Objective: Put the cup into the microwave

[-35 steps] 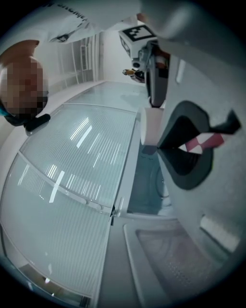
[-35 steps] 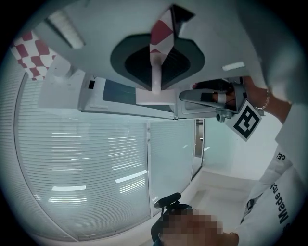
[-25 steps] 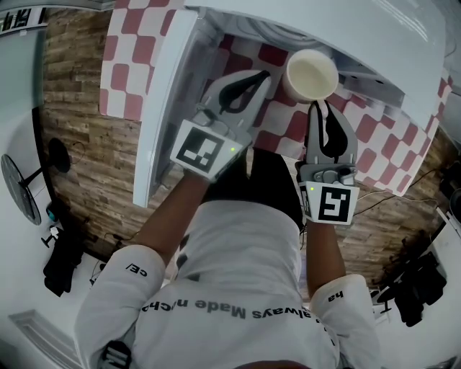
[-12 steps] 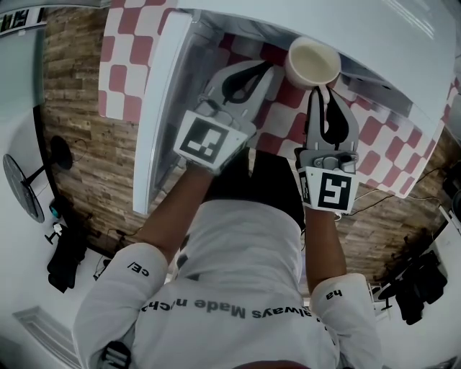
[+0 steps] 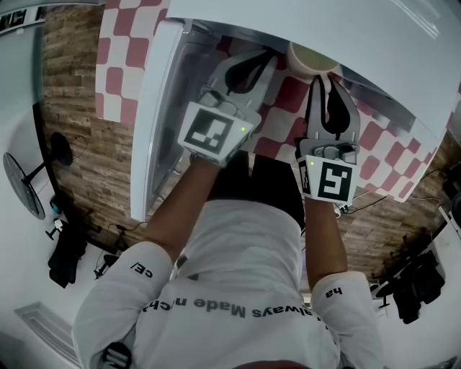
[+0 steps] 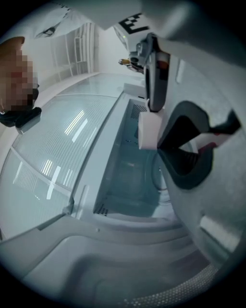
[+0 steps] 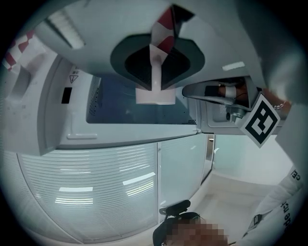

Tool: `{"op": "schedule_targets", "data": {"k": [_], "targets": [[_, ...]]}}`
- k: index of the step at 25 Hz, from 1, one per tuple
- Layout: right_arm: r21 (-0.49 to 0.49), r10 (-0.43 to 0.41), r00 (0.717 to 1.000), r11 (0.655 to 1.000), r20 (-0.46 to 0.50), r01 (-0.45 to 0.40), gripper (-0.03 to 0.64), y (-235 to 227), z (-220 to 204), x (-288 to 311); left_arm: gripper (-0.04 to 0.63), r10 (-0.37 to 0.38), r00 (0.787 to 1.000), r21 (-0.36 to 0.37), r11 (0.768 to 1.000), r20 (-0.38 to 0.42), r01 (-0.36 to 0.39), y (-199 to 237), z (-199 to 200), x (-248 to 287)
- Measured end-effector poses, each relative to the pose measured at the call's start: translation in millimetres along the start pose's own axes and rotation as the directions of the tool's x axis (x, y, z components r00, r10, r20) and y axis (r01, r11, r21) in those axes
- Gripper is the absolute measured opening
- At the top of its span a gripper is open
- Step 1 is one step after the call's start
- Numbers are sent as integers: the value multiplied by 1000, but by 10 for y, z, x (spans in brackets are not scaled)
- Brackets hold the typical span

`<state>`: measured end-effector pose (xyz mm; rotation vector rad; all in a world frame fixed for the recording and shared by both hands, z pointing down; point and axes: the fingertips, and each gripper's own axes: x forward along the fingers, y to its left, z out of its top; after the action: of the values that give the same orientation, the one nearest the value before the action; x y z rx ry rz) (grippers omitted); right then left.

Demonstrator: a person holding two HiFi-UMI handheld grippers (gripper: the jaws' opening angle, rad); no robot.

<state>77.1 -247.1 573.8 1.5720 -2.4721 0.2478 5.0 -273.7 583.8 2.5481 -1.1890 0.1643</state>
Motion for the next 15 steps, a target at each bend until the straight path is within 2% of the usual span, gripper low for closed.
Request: {"op": "schedule_targets", "data": {"k": [15], "targets": [[-8,33,999,999,-13,-33,38,-161,-106,360,5,32,999,5,999,-4,-32,203,-4,337]]}}
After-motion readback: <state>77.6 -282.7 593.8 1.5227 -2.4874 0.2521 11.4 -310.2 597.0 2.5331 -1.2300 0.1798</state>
